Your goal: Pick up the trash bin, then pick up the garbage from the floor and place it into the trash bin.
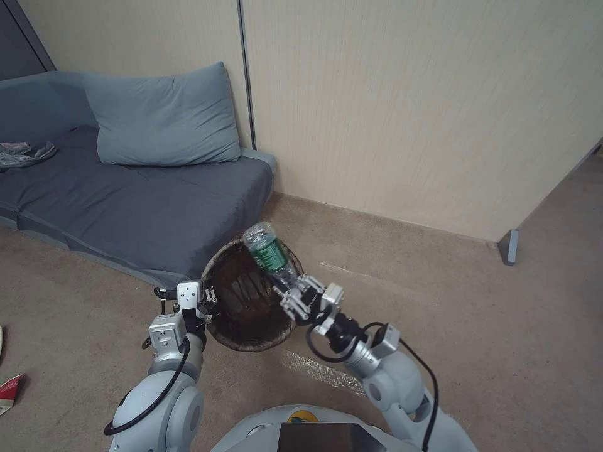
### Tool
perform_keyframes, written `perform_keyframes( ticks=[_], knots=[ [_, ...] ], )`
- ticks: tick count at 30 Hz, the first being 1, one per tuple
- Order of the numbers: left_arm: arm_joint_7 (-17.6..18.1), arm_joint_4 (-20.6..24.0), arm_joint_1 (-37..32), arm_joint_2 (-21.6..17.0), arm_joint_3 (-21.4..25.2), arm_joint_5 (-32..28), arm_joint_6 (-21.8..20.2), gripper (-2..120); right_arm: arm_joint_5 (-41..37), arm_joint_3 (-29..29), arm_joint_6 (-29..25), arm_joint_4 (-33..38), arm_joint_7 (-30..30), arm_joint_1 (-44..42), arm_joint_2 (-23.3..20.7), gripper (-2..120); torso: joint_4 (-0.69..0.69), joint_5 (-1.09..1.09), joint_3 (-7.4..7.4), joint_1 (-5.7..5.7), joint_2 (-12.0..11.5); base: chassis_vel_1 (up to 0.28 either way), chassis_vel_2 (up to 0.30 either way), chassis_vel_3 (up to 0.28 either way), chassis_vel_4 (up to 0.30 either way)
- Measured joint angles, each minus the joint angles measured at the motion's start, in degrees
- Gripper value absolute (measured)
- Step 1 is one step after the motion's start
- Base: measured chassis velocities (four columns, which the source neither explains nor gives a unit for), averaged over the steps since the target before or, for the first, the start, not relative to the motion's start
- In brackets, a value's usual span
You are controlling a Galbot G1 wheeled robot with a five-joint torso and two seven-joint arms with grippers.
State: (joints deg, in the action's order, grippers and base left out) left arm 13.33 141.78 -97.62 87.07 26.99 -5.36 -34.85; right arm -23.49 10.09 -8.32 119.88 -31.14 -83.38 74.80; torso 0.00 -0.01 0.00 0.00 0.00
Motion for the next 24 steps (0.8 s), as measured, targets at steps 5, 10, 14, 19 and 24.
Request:
perform_keyframes(
  ticks=[5,10,14,19,24],
  knots=[
    [0.00,0.00,0.00,0.00,0.00,0.00,0.00,0,2.31,-2.46,-0.09,-4.77,0.34,1.64,1.04,29,0.00,0.00,0.00,0.00,0.00,0.000,0.000,0.000,0.000],
    [0.00,0.00,0.00,0.00,0.00,0.00,0.00,0,2.91,-2.77,-0.67,-7.98,0.50,2.54,1.70,29,0.00,0.00,0.00,0.00,0.00,0.000,0.000,0.000,0.000],
    [0.00,0.00,0.00,0.00,0.00,0.00,0.00,0,3.74,-2.74,-1.02,-10.82,0.52,3.24,2.33,29,0.00,0.00,0.00,0.00,0.00,0.000,0.000,0.000,0.000],
    [0.00,0.00,0.00,0.00,0.00,0.00,0.00,0,4.99,-2.69,-1.03,-11.50,0.60,3.19,2.55,35,0.00,0.00,0.00,0.00,0.00,0.000,0.000,0.000,0.000],
    [0.00,0.00,0.00,0.00,0.00,0.00,0.00,0,6.05,-2.55,-1.29,-11.60,0.57,2.89,2.79,52,0.00,0.01,0.00,0.00,0.00,0.000,0.000,0.000,0.000]
  ],
)
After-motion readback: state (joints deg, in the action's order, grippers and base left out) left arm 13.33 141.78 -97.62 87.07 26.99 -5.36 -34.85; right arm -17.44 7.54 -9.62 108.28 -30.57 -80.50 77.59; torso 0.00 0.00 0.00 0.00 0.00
